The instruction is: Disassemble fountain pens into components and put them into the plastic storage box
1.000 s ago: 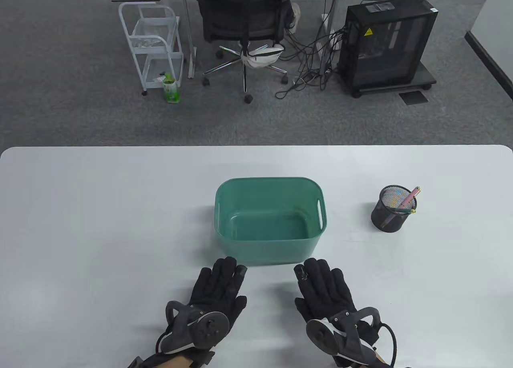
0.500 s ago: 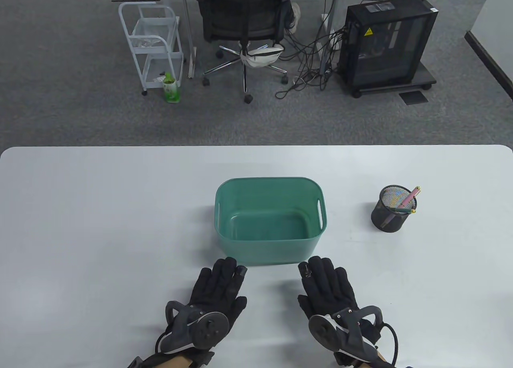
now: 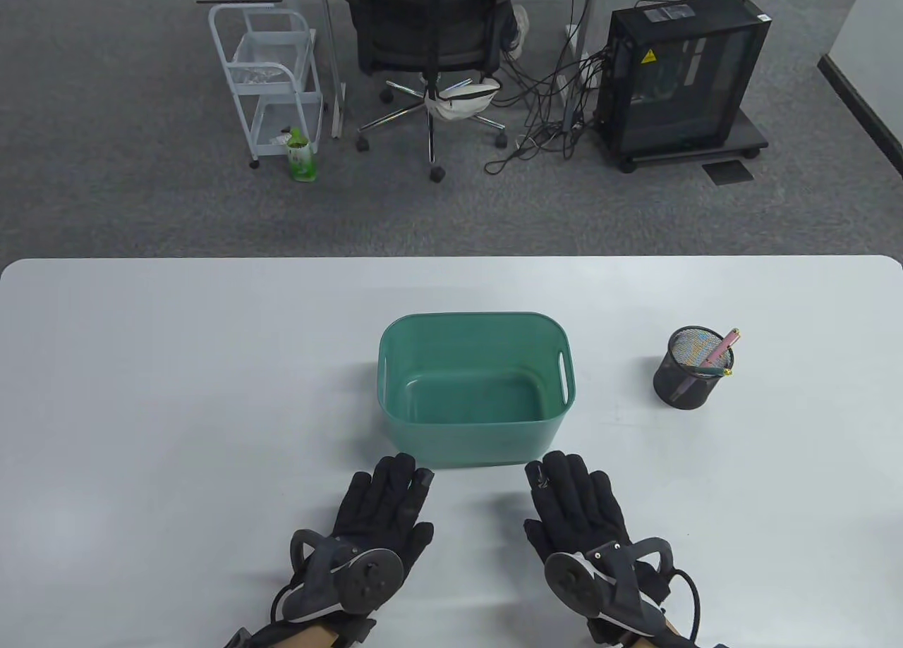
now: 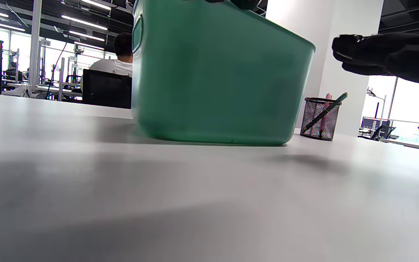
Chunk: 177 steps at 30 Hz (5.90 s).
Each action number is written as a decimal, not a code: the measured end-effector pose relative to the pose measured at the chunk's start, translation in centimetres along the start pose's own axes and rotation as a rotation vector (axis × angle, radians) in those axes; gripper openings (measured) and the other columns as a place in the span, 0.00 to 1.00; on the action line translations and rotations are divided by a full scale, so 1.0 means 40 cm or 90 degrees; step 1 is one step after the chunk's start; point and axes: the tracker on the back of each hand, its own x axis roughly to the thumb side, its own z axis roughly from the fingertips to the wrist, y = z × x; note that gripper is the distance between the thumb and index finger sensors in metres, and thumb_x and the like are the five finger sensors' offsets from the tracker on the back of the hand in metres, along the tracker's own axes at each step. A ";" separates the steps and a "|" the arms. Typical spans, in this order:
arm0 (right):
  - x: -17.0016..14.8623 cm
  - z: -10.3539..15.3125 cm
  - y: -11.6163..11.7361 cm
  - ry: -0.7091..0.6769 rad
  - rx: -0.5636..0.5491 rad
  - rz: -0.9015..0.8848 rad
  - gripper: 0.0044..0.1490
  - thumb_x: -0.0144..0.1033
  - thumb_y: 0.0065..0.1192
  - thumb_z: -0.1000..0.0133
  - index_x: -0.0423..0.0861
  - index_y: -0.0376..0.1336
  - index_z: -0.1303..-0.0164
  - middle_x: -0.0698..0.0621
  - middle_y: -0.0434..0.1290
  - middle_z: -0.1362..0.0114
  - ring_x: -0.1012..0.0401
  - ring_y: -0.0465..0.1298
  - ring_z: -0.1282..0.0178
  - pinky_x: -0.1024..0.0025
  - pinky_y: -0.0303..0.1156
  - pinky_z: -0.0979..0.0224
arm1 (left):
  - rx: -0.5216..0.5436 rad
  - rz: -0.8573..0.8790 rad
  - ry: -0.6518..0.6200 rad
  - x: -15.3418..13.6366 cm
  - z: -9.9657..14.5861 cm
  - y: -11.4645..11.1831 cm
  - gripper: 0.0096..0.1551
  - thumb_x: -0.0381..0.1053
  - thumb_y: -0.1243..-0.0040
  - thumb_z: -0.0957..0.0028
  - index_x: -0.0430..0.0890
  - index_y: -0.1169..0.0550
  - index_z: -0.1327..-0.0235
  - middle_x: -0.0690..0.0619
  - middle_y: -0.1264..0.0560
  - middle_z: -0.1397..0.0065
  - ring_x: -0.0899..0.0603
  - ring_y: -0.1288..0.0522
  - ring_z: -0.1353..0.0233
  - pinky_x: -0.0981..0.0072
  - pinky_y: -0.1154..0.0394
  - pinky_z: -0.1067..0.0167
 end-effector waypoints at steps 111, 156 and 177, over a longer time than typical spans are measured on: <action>-0.184 -0.130 -0.367 0.122 -0.386 0.011 0.27 0.44 0.59 0.40 0.52 0.71 0.32 0.52 0.78 0.35 0.63 0.80 0.41 0.56 0.69 0.26 | -0.008 -0.006 -0.036 0.015 0.003 -0.007 0.41 0.61 0.68 0.27 0.42 0.47 0.05 0.39 0.53 0.06 0.34 0.54 0.10 0.41 0.59 0.17; -0.024 -0.057 -0.351 -0.039 -0.443 -0.214 0.26 0.44 0.59 0.39 0.51 0.72 0.32 0.51 0.79 0.35 0.62 0.81 0.42 0.56 0.70 0.27 | 0.174 -0.064 -0.066 0.080 -0.006 0.160 0.43 0.64 0.59 0.27 0.43 0.44 0.05 0.39 0.52 0.05 0.34 0.53 0.09 0.38 0.60 0.16; 0.006 -0.069 -0.312 -0.060 -0.387 -0.246 0.26 0.44 0.60 0.39 0.52 0.71 0.32 0.51 0.79 0.34 0.62 0.81 0.41 0.55 0.70 0.27 | 0.361 -0.122 -0.084 0.177 -0.113 0.250 0.30 0.60 0.45 0.29 0.47 0.27 0.19 0.45 0.27 0.20 0.42 0.28 0.26 0.44 0.40 0.21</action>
